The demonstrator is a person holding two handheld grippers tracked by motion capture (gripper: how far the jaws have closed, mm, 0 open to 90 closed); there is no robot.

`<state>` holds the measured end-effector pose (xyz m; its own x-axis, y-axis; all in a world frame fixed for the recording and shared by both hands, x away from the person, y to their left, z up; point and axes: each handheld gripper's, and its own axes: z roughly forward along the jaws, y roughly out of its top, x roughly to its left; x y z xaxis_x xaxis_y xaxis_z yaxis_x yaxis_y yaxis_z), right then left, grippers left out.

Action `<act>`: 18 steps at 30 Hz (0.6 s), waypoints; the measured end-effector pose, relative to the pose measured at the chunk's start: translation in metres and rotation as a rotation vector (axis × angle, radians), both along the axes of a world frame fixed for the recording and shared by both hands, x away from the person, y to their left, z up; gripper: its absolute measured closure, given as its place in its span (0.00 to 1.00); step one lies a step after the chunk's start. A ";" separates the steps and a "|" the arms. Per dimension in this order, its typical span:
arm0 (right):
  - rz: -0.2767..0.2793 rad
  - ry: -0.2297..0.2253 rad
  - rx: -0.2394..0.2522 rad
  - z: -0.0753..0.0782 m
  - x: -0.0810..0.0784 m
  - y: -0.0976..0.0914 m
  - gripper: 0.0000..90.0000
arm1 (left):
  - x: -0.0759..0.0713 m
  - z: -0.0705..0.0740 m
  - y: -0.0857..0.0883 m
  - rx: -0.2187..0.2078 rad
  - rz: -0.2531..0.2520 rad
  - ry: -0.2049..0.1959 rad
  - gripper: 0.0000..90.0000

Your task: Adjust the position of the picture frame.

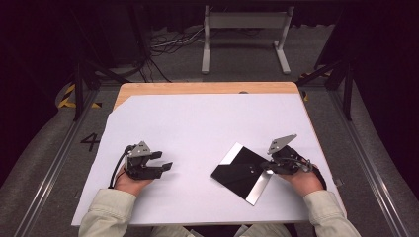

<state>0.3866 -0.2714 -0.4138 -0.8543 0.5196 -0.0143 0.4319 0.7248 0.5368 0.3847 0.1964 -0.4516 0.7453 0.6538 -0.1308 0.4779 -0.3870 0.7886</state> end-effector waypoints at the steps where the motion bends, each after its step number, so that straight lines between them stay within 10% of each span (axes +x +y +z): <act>1: -0.009 -0.002 -0.007 0.002 -0.002 -0.007 1.00 | 0.000 0.000 0.002 -0.003 0.002 -0.001 0.41; 8: 0.014 0.022 -0.031 -0.003 -0.014 -0.025 1.00 | 0.001 0.000 -0.001 0.002 -0.008 0.001 0.41; 18: -0.060 0.001 0.055 -0.012 -0.006 -0.029 1.00 | 0.003 -0.001 -0.006 0.006 -0.014 0.009 0.41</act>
<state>0.3807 -0.3003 -0.4253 -0.8215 0.5700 0.0166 0.4744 0.6668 0.5747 0.3876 0.1899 -0.4523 0.7533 0.6440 -0.1334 0.4794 -0.3988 0.7817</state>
